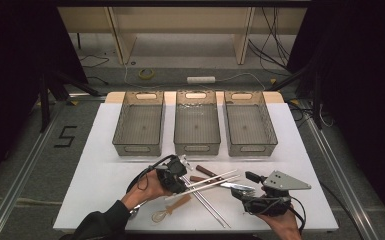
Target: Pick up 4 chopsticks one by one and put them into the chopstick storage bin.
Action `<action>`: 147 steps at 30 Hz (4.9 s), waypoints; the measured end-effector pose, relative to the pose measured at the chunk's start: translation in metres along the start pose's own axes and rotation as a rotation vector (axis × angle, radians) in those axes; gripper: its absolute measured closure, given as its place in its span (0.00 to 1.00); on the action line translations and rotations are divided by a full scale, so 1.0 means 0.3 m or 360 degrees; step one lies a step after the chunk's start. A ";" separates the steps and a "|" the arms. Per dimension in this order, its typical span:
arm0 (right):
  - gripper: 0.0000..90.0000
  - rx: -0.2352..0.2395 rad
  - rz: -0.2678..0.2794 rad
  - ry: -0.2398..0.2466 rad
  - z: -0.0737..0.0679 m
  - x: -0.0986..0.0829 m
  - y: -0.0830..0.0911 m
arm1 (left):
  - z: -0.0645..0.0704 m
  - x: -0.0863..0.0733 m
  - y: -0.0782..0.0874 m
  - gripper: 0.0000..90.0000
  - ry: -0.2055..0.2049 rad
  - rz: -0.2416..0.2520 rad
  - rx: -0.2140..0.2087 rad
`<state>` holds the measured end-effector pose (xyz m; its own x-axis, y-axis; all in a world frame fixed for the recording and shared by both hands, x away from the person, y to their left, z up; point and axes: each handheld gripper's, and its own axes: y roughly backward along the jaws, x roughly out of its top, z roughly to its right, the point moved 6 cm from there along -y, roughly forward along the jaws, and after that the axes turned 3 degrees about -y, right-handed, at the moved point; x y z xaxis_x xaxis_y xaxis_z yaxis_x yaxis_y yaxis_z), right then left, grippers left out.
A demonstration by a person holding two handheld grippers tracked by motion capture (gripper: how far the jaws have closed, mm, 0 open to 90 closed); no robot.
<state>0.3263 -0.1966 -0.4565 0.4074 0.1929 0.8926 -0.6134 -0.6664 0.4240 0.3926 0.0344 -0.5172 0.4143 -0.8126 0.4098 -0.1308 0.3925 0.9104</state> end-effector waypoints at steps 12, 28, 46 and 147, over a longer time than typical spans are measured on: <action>0.31 0.0012 -0.0012 0.0001 -0.001 -0.002 -0.002 | 0.002 -0.004 -0.010 0.89 -0.0070 -0.0009 0.0010; 0.31 0.0023 -0.0020 0.0001 -0.002 -0.002 -0.003 | 0.005 0.006 0.020 0.93 -0.0192 0.0079 0.0059; 0.31 0.0020 -0.0002 -0.0009 -0.001 0.000 0.001 | -0.041 0.038 0.205 0.93 -0.0061 0.0394 0.0129; 0.30 0.0047 0.0000 -0.0034 0.000 -0.005 0.006 | -0.448 -0.111 0.362 0.34 0.0627 0.0543 0.0391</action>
<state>0.3246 -0.1981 -0.4569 0.4222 0.1778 0.8889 -0.5933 -0.6872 0.4193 0.4855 0.1620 -0.4395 0.6101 -0.4172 0.6735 -0.5019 0.4543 0.7360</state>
